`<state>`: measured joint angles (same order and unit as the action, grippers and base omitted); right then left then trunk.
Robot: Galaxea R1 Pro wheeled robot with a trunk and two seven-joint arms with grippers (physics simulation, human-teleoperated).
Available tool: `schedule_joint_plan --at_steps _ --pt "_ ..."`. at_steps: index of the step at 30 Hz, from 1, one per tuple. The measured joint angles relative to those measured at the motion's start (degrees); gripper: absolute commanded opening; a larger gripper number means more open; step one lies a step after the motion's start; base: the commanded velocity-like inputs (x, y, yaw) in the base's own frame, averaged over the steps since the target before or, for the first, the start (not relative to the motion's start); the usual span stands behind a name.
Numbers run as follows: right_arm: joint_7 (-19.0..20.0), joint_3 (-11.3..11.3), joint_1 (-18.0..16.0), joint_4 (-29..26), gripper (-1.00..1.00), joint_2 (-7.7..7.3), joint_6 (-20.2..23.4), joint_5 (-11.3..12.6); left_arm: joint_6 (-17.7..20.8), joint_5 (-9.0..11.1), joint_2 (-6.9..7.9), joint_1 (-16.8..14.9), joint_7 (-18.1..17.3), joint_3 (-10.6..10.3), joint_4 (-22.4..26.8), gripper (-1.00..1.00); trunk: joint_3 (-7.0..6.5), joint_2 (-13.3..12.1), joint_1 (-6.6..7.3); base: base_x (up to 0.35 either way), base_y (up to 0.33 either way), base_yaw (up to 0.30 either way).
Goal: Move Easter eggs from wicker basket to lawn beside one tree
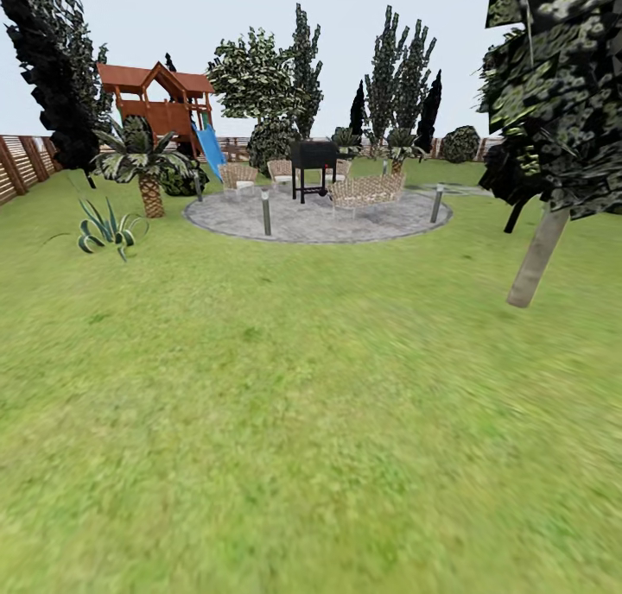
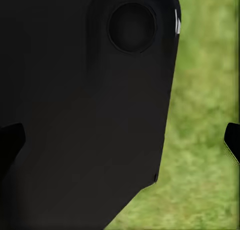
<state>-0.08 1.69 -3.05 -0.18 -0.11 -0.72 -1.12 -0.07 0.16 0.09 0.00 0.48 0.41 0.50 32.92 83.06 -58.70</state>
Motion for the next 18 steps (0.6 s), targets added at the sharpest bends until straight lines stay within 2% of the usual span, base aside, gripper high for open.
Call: schedule_joint_plan --at_steps 18 --pt "0.0 0.0 0.0 0.0 1.0 0.01 0.0 0.0 0.0 0.0 0.0 0.0 0.0 0.0 0.0 1.0 0.0 0.0 0.0 0.325 0.0 0.0"
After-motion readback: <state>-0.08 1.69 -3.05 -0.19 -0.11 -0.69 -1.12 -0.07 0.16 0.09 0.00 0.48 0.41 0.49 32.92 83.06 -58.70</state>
